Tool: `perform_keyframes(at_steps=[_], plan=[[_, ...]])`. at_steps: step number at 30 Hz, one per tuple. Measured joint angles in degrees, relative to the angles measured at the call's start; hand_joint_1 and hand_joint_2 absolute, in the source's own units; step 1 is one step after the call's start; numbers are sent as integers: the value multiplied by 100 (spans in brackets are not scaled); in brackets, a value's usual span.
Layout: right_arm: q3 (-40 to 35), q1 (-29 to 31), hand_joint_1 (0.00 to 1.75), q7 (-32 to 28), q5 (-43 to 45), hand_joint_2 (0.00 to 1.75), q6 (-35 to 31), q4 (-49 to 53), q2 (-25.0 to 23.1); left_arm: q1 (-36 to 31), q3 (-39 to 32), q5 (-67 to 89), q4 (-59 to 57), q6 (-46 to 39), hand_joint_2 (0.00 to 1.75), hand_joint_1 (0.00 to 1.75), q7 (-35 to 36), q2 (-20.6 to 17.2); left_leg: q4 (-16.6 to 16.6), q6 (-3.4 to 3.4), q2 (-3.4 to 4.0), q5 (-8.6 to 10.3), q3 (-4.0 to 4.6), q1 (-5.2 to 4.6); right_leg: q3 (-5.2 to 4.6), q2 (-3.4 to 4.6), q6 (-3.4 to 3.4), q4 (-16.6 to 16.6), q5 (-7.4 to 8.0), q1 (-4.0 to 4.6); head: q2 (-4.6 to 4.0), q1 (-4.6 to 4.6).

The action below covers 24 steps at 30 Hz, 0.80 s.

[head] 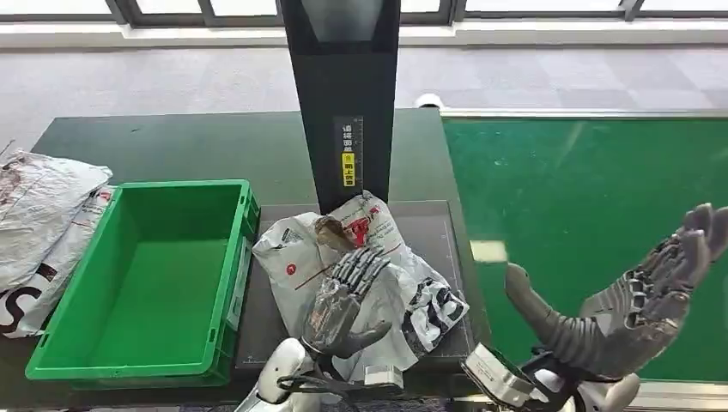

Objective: Moved the parcel from conveyor to table for the left to box.

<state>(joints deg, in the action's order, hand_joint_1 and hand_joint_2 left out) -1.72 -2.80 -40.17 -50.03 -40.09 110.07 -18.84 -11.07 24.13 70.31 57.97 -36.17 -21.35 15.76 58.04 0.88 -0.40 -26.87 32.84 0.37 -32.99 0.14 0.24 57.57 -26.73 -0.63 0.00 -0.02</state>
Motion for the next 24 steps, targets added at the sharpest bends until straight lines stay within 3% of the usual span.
perform_keyframes(at_steps=[10,11,13,14,15,24], plan=[[-94,-13,0,0,0,175,7,285,0,-324,0,155,-746,44,175,0,295,74,0,-1,-1,0,5,1,1,3,1,0,0,-2,0,0],[-149,-2,0,2,9,175,7,304,0,-415,0,182,-902,46,175,26,381,101,0,-1,-1,0,5,1,2,3,1,0,0,-2,0,0],[-232,15,0,2,28,175,7,309,2,-586,-2,241,-1164,53,175,26,520,144,0,-2,0,1,4,1,5,3,2,0,1,-2,0,0],[-247,21,0,0,46,175,9,309,2,-662,-2,271,-1304,75,175,63,593,166,0,-4,-2,2,4,1,6,1,3,0,2,-2,0,0],[-273,27,0,2,61,175,13,307,2,-733,-2,319,-1431,121,175,175,665,195,0,-5,-3,3,4,1,8,-2,3,0,2,-2,0,0],[-341,83,0,2,105,175,13,306,2,-1016,-11,566,-1996,243,175,175,938,299,0,-4,-8,4,5,1,9,-3,3,2,2,-2,0,0]])
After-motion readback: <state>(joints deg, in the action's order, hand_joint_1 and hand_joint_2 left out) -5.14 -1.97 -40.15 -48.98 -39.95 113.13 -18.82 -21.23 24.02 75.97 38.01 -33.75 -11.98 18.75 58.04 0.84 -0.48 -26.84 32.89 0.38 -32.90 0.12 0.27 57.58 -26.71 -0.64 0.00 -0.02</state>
